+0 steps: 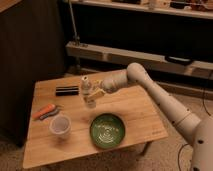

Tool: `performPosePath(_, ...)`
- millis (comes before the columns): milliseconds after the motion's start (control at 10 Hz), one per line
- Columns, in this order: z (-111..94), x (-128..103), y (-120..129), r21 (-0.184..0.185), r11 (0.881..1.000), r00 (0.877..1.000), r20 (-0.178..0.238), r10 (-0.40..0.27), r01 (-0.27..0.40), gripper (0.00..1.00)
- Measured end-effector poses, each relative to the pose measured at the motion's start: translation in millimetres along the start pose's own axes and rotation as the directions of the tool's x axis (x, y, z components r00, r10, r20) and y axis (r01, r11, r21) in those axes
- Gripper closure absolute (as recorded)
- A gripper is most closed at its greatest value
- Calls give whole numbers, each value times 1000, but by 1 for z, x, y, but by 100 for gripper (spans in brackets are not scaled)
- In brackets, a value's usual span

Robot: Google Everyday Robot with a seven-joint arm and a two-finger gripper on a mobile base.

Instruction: Stand the bottle upright

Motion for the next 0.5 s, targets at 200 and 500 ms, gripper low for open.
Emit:
performPosePath(200,-6,11,2,-8,1000,1000,-3,17,-17,100)
performPosePath(500,-6,16,6,-15,1000,999,-41,21,-22,100)
